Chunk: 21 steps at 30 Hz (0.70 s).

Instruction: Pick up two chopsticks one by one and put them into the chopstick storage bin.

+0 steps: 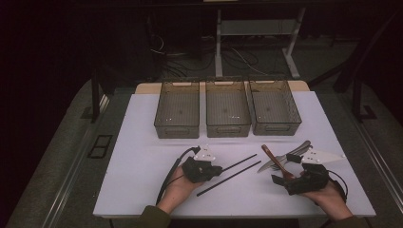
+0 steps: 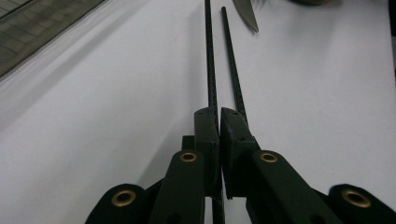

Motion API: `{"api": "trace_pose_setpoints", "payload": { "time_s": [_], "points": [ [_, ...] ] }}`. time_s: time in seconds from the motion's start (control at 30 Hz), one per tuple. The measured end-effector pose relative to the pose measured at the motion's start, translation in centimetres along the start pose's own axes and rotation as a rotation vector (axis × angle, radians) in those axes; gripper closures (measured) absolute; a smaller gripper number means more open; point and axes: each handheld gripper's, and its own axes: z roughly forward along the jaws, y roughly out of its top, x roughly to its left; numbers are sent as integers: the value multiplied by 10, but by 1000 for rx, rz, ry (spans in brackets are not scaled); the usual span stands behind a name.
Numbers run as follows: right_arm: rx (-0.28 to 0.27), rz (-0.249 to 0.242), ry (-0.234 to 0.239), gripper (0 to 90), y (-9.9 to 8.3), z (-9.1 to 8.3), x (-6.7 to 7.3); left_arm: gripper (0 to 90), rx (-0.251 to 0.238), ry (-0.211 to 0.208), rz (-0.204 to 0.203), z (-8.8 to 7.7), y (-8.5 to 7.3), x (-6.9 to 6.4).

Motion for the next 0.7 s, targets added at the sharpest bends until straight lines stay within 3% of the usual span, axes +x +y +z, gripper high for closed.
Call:
{"api": "trace_pose_setpoints", "payload": {
  "time_s": [0.37,0.7],
  "points": [
    [1,1,0,9,-1,0,0,859,7,-31,-25,-15,4,3],
    [-2,-2,-1,9,-1,-1,1,859,14,-12,-45,-26,7,7]
  ]
}}
